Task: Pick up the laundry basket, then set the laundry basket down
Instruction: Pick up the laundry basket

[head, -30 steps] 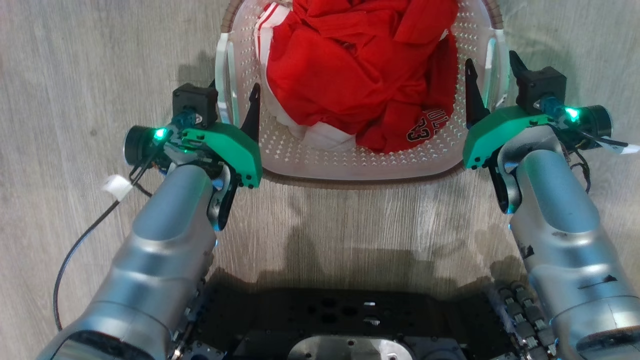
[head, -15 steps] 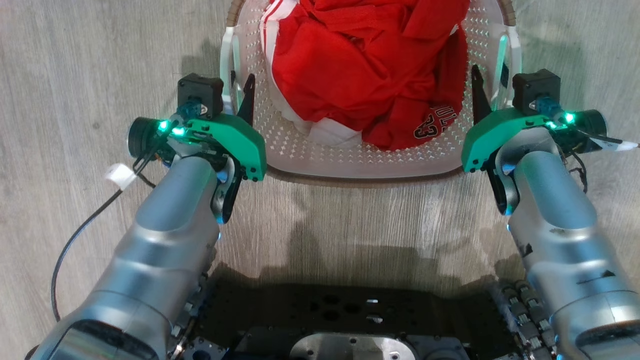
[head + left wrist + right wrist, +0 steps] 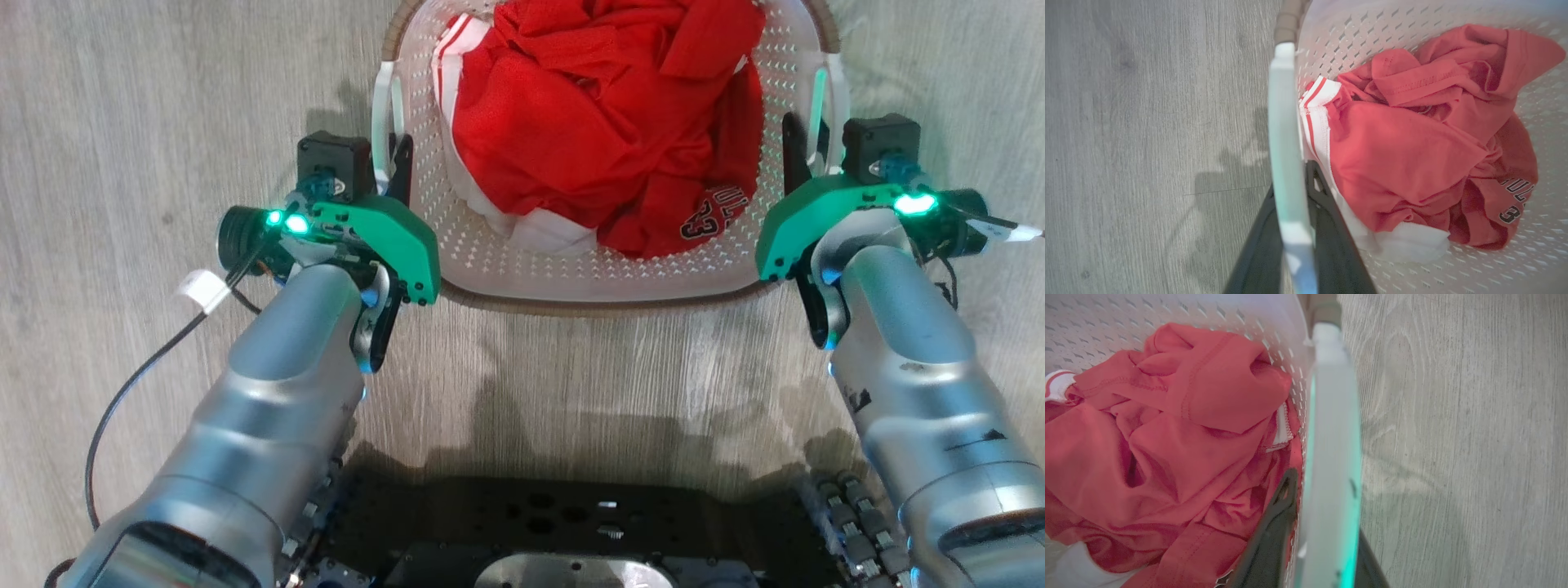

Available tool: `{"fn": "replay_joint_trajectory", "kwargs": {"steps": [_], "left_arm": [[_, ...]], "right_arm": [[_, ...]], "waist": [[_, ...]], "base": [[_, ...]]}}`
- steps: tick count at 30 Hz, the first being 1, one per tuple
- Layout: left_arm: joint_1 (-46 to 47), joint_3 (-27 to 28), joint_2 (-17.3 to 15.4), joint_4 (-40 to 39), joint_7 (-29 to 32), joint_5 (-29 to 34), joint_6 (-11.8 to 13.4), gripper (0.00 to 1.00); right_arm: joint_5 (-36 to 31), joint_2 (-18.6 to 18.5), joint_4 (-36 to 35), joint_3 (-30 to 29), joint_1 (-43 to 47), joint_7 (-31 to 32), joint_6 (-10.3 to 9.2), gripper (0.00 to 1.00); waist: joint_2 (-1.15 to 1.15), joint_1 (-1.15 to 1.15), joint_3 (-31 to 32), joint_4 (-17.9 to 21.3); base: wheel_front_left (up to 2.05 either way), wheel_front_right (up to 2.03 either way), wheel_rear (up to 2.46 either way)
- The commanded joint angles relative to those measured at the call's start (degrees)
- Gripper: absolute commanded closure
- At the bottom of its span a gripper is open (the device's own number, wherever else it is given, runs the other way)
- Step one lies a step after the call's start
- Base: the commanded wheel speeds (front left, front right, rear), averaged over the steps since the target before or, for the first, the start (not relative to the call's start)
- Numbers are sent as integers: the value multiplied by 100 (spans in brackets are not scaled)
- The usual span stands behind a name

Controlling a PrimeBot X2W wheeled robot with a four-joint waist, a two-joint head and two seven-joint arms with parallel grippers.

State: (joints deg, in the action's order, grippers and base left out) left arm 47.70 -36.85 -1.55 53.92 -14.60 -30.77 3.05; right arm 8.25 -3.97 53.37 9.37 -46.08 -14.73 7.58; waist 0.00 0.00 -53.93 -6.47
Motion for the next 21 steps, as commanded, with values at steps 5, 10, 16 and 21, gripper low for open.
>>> {"fn": "replay_joint_trajectory", "kwargs": {"steps": [5,10,16,21], "left_arm": [[-228,41,-132,9,-40,-66,29,100],[-331,34,-132,91,-40,-111,40,100],[-544,-20,-132,262,-40,-205,27,100],[-796,-92,-132,432,-40,-319,8,100]], "right_arm": [[218,109,253,359,275,-27,-9,100],[449,109,445,538,303,-27,-9,100],[807,109,730,850,402,-27,-9,100],[1173,109,965,1221,582,-27,-9,100]], "waist": [[0,0,336,55],[0,0,600,104],[0,0,1066,170],[0,0,1550,222]], "base": [[0,0,0],[0,0,0],[0,0,0],[0,0,0]]}}
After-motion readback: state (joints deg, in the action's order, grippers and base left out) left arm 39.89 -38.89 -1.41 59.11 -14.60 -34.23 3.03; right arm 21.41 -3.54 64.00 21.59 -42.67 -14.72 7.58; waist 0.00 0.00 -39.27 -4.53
